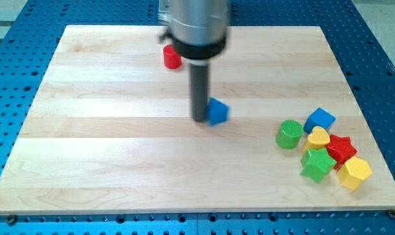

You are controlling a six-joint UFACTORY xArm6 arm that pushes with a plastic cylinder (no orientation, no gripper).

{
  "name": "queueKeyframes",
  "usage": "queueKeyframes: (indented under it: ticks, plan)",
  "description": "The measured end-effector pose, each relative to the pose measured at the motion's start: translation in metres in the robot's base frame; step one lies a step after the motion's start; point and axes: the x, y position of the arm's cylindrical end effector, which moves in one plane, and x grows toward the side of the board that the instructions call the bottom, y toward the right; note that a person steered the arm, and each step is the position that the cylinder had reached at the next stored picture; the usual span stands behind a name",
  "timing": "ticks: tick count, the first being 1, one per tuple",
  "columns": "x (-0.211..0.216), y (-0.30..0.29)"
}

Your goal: Push triangle and green circle into the group of blocks

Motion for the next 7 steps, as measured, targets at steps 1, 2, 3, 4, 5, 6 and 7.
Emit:
queueKeyframes:
  ticks: [1,2,3,4,5,6,7]
  plan:
    - [0.035,0.048]
    - [0.026,-0.016]
    - [-0.017,0.015]
    - [-0.012,0.06]
    - [0.009,0.084]
    - [0.013,0.074]
    - [0.007,-0.016]
